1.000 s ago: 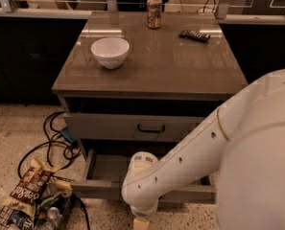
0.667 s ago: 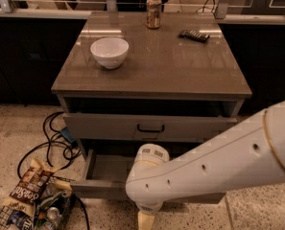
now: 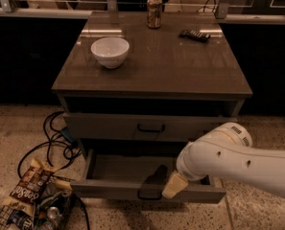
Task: Open middle drawer
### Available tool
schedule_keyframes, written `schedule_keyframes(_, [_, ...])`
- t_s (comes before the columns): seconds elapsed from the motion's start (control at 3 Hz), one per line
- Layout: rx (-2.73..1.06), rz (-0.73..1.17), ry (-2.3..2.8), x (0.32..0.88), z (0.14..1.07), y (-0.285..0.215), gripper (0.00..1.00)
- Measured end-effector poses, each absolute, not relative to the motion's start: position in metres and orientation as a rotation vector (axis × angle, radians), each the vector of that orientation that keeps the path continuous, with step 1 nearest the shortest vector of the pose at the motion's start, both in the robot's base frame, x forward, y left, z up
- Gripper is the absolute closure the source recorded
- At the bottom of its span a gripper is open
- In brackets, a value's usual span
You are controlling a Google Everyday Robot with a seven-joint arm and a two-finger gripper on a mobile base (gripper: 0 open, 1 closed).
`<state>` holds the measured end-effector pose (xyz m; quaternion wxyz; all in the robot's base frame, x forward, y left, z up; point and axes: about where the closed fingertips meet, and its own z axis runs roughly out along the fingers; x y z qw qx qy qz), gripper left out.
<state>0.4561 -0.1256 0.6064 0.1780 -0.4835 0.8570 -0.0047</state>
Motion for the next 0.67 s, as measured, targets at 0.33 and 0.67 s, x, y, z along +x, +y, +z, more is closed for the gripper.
schedule_keyframes(0.33, [-1.115,0.110,2.375,0.489,0.608,-0.151,0.00])
schedule_keyframes(0.67, [-1.058,0.214,2.202,0.508,0.600,-0.136,0.00])
